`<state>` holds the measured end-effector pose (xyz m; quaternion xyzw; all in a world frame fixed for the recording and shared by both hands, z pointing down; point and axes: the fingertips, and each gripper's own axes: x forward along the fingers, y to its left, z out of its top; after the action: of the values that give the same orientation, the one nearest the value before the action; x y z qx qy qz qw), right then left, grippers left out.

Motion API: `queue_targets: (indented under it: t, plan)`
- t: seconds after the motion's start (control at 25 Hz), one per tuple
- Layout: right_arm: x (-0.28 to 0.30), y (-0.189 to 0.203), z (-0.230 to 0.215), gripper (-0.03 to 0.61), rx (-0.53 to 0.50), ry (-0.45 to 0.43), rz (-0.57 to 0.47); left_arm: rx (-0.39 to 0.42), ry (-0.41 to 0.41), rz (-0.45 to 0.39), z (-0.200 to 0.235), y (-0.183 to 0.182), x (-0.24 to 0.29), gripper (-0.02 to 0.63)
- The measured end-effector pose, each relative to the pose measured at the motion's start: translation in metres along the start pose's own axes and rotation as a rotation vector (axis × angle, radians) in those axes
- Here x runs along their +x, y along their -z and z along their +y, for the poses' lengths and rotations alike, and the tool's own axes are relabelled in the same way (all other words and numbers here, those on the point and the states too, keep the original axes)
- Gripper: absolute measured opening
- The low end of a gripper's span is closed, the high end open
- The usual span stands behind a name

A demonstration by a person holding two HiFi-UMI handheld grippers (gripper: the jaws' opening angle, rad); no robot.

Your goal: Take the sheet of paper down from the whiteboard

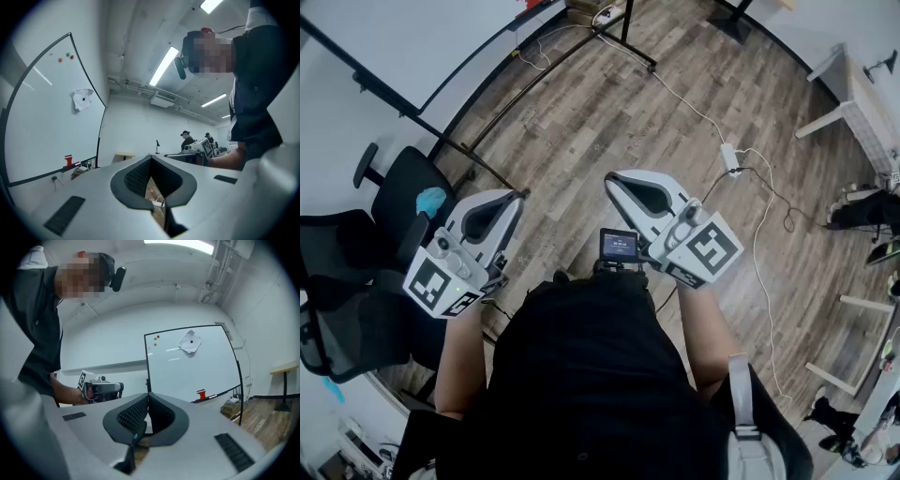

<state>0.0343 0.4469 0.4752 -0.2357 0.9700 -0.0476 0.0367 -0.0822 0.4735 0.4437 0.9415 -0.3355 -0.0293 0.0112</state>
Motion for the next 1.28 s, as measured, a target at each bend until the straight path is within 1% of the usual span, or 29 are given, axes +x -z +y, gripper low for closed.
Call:
queue_targets:
  t: [0.28, 0.52, 0.84, 1.04, 1.16, 1.28]
  plan:
    - [-0.007, 0.004, -0.018, 0.018, 0.008, 0.013, 0.015, -0.001, -0.019, 0.011, -0.002, 0.008, 0.013, 0.011]
    - [-0.019, 0.010, -0.034, 0.020, 0.006, 0.018, 0.024, -0.004, -0.033, 0.017, -0.012, 0.013, 0.028, 0.011]
    - [-0.028, 0.010, -0.040, 0.020, 0.001, 0.005, -0.002, -0.001, -0.045, 0.025, -0.019, 0.019, 0.040, 0.011]
    - [-0.038, 0.017, -0.045, 0.020, 0.026, 0.000, 0.007, -0.029, -0.065, 0.036, -0.022, 0.032, 0.042, 0.011]
    - [-0.033, 0.026, -0.049, 0.020, 0.048, -0.001, 0.022, -0.038, -0.079, 0.046, -0.014, 0.037, 0.039, 0.011]
    - [-0.016, 0.033, -0.056, 0.020, 0.060, -0.006, 0.043, -0.051, -0.103, 0.048, 0.005, 0.039, 0.034, 0.011]
